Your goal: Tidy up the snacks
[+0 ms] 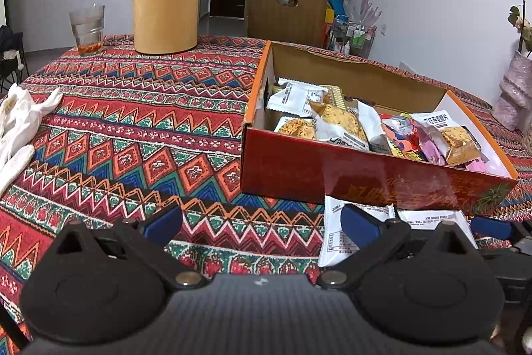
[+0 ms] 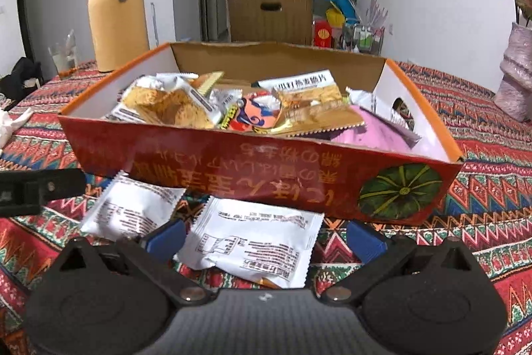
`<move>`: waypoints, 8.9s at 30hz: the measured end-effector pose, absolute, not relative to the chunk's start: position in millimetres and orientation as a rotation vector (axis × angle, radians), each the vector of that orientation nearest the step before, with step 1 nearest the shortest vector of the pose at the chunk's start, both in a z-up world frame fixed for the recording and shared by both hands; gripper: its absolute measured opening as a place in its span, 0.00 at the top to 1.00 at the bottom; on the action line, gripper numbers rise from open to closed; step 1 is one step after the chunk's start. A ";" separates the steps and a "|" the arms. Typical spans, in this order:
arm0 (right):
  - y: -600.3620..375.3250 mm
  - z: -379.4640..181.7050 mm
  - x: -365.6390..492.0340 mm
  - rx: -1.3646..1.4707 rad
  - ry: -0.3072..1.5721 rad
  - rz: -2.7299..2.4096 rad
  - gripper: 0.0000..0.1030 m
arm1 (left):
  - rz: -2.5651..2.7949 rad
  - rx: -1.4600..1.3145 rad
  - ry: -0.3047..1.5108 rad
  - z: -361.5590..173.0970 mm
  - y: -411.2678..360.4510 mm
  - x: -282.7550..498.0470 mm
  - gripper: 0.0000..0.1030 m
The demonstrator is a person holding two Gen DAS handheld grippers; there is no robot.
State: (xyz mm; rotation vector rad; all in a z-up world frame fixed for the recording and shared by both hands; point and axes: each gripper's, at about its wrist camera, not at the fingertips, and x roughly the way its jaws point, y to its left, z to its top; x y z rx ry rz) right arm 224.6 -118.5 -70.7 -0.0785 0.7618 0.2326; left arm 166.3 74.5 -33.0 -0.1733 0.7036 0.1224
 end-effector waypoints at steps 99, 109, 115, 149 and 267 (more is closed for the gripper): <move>-188.3 -53.9 170.7 0.101 0.549 0.315 0.89 | 0.069 -0.087 0.763 -33.9 -2.5 174.9 0.35; -191.8 -19.1 176.3 0.091 0.465 0.305 0.89 | 0.018 -0.086 0.592 19.4 -6.8 155.9 0.36; -191.4 3.8 196.5 0.088 0.413 0.300 0.89 | 0.029 -0.091 0.516 44.8 -7.1 171.3 0.36; -181.8 -30.5 299.1 0.122 0.439 0.246 0.28 | 0.137 -0.140 0.477 15.2 16.8 252.9 0.00; -223.1 -29.2 42.6 0.058 0.515 0.283 0.00 | -0.018 -0.075 0.524 -2.5 11.2 3.1 0.00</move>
